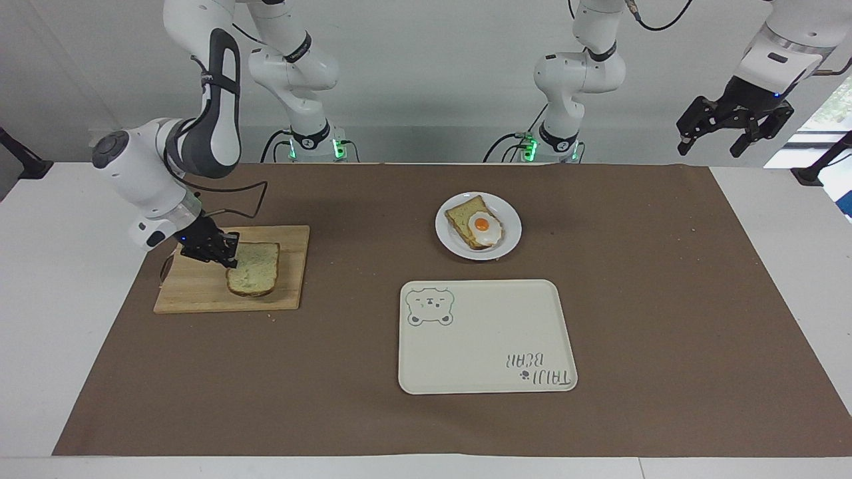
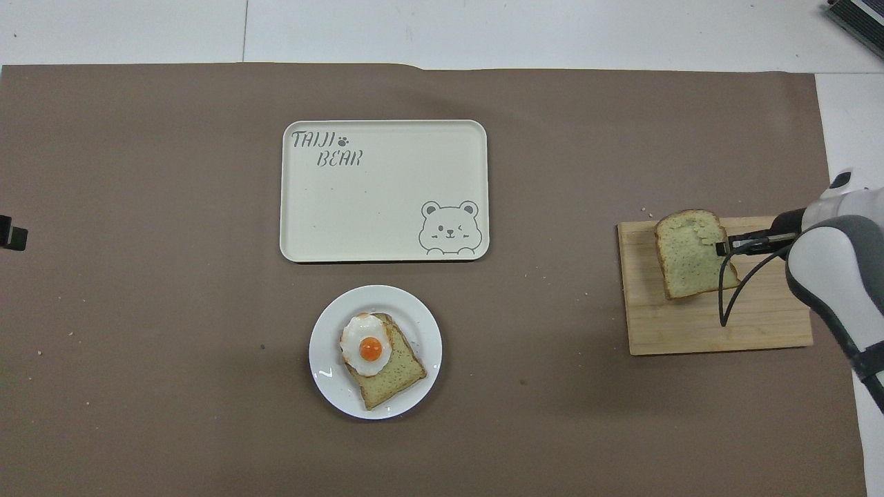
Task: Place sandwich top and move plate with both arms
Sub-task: 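Grasp the bread slice with the right gripper and lift it, then carry the bread with the right gripper and lay it on the egg toast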
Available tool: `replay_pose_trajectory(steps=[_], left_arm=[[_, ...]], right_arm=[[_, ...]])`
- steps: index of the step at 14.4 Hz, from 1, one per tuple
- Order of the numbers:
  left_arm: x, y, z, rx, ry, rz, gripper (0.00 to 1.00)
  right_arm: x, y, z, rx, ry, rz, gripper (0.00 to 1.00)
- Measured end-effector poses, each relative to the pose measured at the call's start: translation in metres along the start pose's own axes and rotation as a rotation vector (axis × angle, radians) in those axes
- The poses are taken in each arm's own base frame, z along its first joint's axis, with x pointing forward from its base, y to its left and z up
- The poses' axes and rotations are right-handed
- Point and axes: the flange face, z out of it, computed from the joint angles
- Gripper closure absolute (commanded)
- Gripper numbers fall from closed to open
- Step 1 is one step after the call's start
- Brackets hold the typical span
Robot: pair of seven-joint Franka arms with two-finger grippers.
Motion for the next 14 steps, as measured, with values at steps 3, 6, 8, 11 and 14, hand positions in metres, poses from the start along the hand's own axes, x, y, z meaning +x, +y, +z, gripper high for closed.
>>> replay_pose_trajectory(steps=[3, 6, 8, 11, 14], left_arm=[[0.0, 0.0, 0.0, 0.0, 0.0, 0.0, 0.0], [0.0, 0.0, 0.0, 0.0, 0.0, 0.0, 0.0], [0.0, 0.0, 0.0, 0.0, 0.0, 0.0, 0.0], [0.0, 0.0, 0.0, 0.0, 0.0, 0.0, 0.0], [0.0, 0.0, 0.0, 0.0, 0.0, 0.0, 0.0]], right_arm=[[0.006, -0.028, -0.027, 0.031, -0.049, -0.056, 1.0], [0.014, -0.074, -0.037, 0.054, -0.101, -0.12, 1.0], [0.019, -0.108, -0.032, 0.053, -0.12, -0.115, 1.0], [0.022, -0.161, -0.022, 0.045, -0.144, -0.105, 1.0], [0.019, -0.21, -0.011, 0.039, -0.167, -0.095, 1.0]])
